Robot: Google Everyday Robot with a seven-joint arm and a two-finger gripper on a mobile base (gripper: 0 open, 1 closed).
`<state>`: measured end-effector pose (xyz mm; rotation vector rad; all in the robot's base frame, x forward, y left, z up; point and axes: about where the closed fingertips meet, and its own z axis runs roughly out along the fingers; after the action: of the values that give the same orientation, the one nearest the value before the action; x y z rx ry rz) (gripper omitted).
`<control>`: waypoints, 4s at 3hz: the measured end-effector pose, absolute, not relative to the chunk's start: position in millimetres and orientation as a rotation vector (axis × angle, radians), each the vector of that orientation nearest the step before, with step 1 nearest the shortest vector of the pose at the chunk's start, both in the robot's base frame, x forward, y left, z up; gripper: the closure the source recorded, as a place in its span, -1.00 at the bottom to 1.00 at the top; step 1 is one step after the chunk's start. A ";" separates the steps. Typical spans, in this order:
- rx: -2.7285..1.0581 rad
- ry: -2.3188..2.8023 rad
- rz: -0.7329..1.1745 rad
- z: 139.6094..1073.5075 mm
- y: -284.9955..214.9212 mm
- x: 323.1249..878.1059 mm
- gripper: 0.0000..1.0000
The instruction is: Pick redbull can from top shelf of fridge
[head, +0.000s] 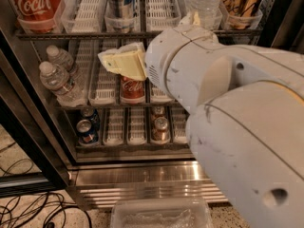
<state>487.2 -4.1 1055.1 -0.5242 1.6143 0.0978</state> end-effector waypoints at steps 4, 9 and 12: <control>-0.536 1.426 0.056 1078.2 5.8 491.0 -0.72; -0.562 1.392 0.095 1066.8 21.9 531.5 -0.82; -0.532 1.369 0.116 1066.0 32.1 534.6 -1.00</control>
Offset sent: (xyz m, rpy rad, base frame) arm 0.0458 0.0274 0.0018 -0.0414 -0.2201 -0.0133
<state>534.6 32.1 1066.0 -0.5323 1.3687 0.1165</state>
